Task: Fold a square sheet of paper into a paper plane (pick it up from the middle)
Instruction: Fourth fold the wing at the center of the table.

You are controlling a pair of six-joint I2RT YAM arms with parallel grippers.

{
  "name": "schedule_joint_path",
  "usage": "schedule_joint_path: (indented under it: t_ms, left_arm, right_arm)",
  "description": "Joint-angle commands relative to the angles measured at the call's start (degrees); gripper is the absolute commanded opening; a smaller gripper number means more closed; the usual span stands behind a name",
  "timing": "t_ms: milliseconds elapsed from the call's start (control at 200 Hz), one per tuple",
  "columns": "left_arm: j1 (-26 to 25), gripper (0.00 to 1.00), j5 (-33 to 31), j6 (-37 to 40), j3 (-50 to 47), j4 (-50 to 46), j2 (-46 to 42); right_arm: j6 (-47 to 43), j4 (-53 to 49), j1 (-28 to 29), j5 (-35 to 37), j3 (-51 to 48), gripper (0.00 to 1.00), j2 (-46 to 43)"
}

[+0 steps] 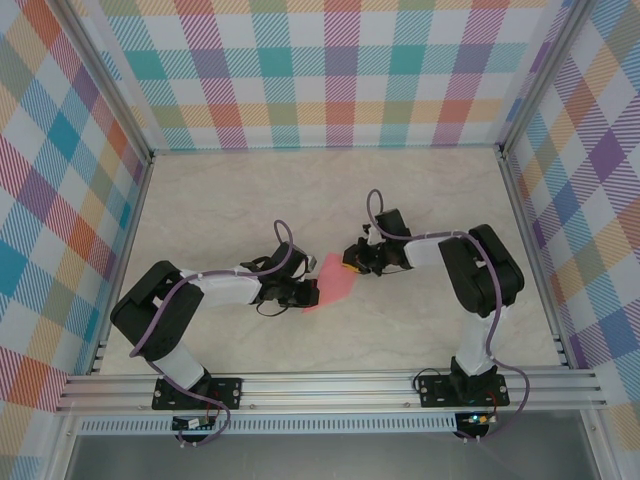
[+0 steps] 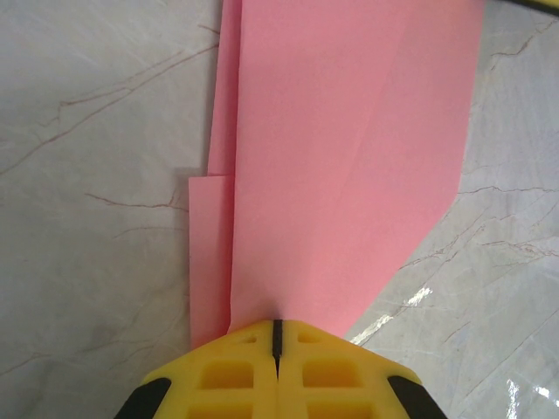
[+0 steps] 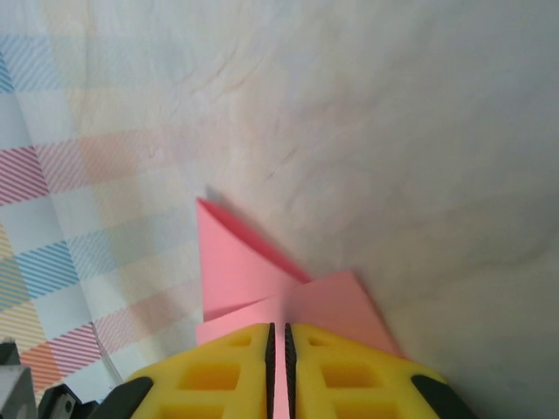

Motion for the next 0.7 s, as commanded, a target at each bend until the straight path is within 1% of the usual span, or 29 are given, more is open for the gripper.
schedule_joint_path:
  t_ms: [0, 145, 325, 460, 595, 695]
  left_arm:
    - [0.48, 0.0, -4.63, 1.2, -3.39, -9.06, 3.88]
    - [0.48, 0.0, -3.93, 1.06, -3.46, -8.58, 4.07]
    - [0.55, 0.0, -0.07, -1.07, -3.73, -6.3, 3.47]
    - [0.47, 0.0, 1.88, -2.68, -4.22, -4.99, 2.55]
    - [0.27, 0.0, 2.79, -4.53, -5.14, -3.92, 1.77]
    - [-0.04, 0.0, 2.85, -6.56, -6.12, -2.9, 1.13]
  right_arm:
    - [-1.97, -0.69, -4.24, 6.19, -0.66, 0.15, 2.17]
    - [-4.34, -4.64, -5.31, 5.88, 1.78, 0.15, 0.2]
    - [-6.0, -7.97, -5.27, 3.56, 2.43, 0.19, -5.86]
    - [-6.66, -10.01, -5.22, 4.61, -0.06, 0.22, -12.03]
    - [-6.29, -9.16, -4.88, 0.67, -3.69, 0.25, -16.46]
    - [-5.51, -8.75, -2.96, 0.31, -6.34, 0.26, -18.73]
